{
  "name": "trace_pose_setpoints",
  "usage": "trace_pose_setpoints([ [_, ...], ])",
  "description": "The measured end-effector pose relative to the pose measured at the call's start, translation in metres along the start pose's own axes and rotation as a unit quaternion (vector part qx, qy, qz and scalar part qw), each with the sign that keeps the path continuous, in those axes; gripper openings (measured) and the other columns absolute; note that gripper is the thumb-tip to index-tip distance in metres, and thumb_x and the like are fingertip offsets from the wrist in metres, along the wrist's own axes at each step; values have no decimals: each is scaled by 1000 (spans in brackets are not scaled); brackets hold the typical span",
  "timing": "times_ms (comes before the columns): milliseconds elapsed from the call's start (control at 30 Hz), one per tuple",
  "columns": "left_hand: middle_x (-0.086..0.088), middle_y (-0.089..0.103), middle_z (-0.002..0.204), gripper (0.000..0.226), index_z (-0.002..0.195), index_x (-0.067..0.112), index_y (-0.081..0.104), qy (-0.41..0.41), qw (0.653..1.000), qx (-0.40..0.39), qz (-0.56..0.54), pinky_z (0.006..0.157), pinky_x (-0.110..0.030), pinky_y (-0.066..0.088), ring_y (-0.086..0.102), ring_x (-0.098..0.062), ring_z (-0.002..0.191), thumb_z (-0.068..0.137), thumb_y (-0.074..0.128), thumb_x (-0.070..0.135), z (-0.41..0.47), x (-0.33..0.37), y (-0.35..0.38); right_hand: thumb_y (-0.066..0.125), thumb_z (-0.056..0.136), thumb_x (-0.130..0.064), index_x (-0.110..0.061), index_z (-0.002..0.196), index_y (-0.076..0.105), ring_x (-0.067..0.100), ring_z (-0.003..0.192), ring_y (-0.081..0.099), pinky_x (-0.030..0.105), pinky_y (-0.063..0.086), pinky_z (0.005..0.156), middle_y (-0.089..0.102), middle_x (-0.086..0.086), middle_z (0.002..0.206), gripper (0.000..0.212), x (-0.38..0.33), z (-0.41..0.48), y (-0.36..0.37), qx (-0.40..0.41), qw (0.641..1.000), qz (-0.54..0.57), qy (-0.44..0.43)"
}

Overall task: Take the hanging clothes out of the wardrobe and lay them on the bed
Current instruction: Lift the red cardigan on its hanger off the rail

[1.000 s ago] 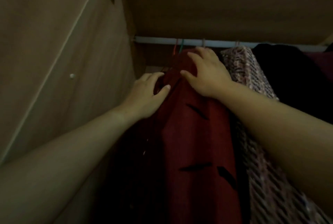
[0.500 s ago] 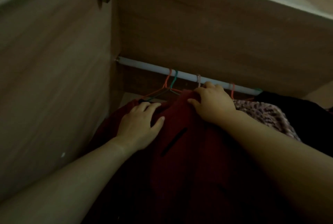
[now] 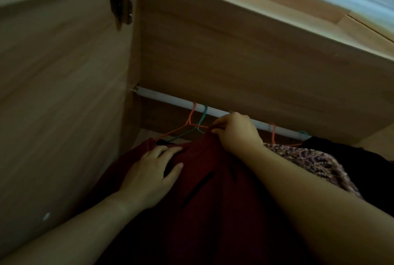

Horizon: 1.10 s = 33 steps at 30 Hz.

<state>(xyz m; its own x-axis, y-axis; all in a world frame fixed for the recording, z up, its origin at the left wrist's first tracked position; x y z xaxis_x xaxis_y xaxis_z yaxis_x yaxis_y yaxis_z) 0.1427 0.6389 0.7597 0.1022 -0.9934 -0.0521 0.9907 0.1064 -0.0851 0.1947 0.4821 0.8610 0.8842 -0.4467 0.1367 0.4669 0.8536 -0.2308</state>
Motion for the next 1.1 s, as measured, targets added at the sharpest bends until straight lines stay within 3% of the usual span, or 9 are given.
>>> trace_pose_setpoints([
  [133, 8, 35, 144, 53, 141, 37, 32, 0, 1000, 23, -7, 104, -28, 31, 31, -11, 132, 92, 33, 57, 10, -4, -18, 56, 92, -22, -28, 107, 67, 18, 85, 59, 36, 54, 72, 63, 1, 104, 20, -6, 14, -27, 51, 998, 3, 42],
  [233, 3, 36, 144, 72, 141, 35, 36, 15, 998, 60, 8, 107, -32, 30, 31, -16, 134, 79, 20, 68, 20, -1, -42, 56, 91, -22, -28, 105, 68, 18, 82, 57, 30, 49, 66, 65, 1, 103, 19, -9, 14, -55, 105, 993, -5, 47],
  [433, 2, 39, 141, 75, 138, 30, 40, 0, 994, 107, -18, 107, -42, 34, 36, -17, 130, 78, 17, 68, 12, -7, -62, 57, 92, -30, -36, 102, 68, 10, 76, 56, 28, 50, 60, 66, -5, 109, 16, 11, -42, -52, 108, 993, 27, 32],
  [533, 0, 38, 143, 73, 139, 29, 40, -6, 997, 75, 24, 106, -45, 33, 36, -19, 131, 80, 16, 65, -5, -13, -51, 58, 90, -32, -37, 101, 68, 5, 84, 58, 25, 49, 67, 68, -10, 106, 15, 18, -81, -53, 125, 991, 40, 11],
  [667, 1, 45, 136, 62, 138, 31, 41, 27, 998, 52, 23, 104, -49, 34, 41, -19, 126, 88, 19, 59, -34, -4, -43, 61, 87, -33, -41, 97, 68, 8, 93, 60, 34, 52, 80, 68, -12, 100, 14, 25, -127, -51, 130, 990, 47, -15],
  [800, 10, 53, 102, 56, 128, 34, 48, 45, 999, -2, 0, 82, -36, 46, 56, -14, 98, 87, 20, 61, -68, 17, -32, 64, 85, -32, -40, 97, 68, 10, 84, 60, 36, 52, 76, 66, -9, 92, 15, 37, -179, -49, 138, 989, 57, -18],
  [967, 14, 62, 90, 32, 97, 39, 54, 14, 999, 7, -31, 70, -42, 52, 60, -9, 83, 88, 29, 56, -129, 48, -38, 64, 84, -34, -39, 99, 68, 8, 74, 54, 26, 42, 63, 57, -12, 82, 17, 45, -251, -44, 84, 995, 51, -20],
  [1100, 14, 59, 78, 30, 91, 38, 61, -27, 999, 22, -15, 61, -38, 50, 57, -7, 70, 87, 35, 53, -190, 96, -61, 57, 88, -34, -29, 109, 66, 9, 87, 57, 22, 43, 77, 60, -6, 93, 23, 43, -315, -47, 25, 993, 102, -45],
])
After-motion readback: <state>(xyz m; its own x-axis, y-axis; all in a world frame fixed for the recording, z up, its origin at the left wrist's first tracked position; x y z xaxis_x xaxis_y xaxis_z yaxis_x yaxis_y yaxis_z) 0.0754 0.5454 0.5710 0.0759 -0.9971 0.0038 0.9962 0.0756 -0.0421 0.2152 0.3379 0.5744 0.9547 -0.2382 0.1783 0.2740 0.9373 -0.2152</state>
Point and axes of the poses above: each hand's wrist, its own z-axis towards the middle knuckle, its own y-axis out of the palm, x = y × z, the point moved 10 cm from there along z, towards the middle knuckle
